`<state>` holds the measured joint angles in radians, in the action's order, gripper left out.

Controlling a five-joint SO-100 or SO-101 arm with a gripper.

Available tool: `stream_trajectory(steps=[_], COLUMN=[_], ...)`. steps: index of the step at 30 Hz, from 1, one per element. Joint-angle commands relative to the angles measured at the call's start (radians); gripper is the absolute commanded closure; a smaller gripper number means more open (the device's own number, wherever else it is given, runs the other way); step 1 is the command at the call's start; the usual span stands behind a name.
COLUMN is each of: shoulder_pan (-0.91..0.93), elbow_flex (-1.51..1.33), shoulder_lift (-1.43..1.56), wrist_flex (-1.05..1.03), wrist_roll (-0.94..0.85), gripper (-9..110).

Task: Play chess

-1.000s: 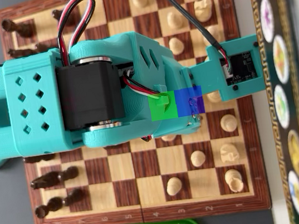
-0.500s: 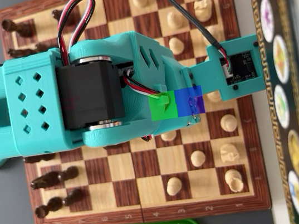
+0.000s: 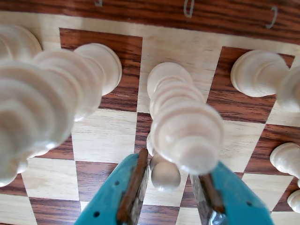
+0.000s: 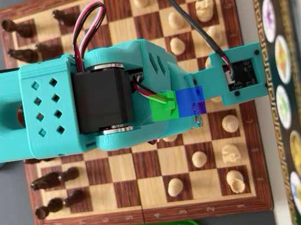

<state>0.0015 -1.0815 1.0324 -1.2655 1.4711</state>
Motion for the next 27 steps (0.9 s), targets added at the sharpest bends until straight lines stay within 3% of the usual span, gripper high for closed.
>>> stream_trajectory(steps=[1, 17, 22, 27], shoulder_pan=[0.009, 0.011, 0.011, 0.011], elbow_flex=[0.061, 0.069, 0.071, 0.071], shoulder_lift=[0.008, 0.008, 0.008, 0.008], wrist_flex=[0.008, -0.002, -0.002, -0.002], wrist_roll=[0.003, -0.002, -0.002, -0.003], gripper=[88, 88, 98, 99])
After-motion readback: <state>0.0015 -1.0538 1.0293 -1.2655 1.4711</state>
